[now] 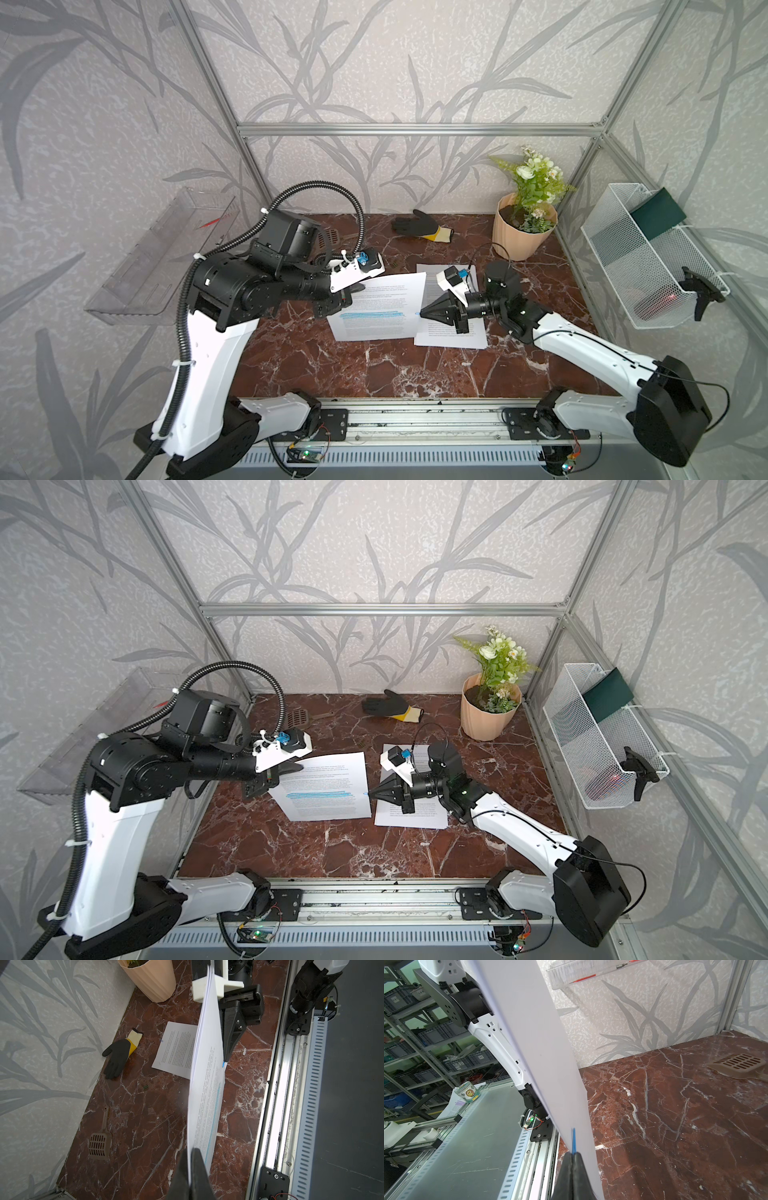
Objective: Unclip the paperclips from the documents
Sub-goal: Remove the paper clip from the document.
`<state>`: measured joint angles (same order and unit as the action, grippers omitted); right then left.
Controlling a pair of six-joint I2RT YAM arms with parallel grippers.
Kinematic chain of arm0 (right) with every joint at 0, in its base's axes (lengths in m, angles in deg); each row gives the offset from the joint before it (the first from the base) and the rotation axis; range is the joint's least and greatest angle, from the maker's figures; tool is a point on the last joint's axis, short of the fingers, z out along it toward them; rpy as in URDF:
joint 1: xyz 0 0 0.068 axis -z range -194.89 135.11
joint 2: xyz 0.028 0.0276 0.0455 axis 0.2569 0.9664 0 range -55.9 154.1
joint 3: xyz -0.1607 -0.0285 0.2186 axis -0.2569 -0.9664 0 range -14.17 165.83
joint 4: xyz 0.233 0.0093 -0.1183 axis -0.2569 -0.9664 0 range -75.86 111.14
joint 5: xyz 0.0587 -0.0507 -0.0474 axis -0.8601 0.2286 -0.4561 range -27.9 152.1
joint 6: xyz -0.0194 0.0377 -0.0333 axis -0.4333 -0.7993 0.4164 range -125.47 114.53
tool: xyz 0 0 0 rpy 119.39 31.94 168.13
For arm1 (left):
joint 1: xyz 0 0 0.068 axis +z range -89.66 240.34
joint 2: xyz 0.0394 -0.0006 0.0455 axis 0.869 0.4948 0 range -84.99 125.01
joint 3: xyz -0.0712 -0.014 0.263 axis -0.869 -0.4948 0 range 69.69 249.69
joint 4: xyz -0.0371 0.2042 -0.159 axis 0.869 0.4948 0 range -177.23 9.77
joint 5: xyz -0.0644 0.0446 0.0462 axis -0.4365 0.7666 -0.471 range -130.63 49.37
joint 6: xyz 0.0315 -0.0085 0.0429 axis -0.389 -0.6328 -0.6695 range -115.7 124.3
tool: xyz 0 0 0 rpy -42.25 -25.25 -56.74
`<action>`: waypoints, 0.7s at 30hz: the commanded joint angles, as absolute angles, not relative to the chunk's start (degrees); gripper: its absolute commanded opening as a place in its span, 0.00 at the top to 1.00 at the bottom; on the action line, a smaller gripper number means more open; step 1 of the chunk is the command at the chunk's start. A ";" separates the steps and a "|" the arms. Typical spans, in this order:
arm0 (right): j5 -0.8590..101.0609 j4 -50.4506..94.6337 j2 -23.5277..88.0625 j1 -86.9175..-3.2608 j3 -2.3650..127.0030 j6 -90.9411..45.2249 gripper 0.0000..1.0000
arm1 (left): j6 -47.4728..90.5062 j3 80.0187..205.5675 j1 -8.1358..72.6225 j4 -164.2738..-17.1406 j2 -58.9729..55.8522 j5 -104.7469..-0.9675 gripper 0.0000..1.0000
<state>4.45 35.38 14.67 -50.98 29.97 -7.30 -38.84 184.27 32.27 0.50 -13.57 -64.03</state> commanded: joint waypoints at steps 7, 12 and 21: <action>5.07 31.51 12.64 -48.93 30.65 -6.94 1.00 | -41.27 185.18 32.17 0.58 -14.59 -62.63 1.00; 4.62 31.17 12.31 -48.25 30.53 -6.91 1.00 | -41.49 185.19 32.19 0.62 -14.58 -62.45 1.00; 14.13 28.83 17.72 -47.25 30.93 -5.13 1.00 | -42.37 183.30 32.19 -0.50 -16.10 -56.38 1.00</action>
<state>8.67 30.53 14.73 -47.51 30.03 -6.42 -40.59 184.10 32.27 0.19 -14.56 -59.37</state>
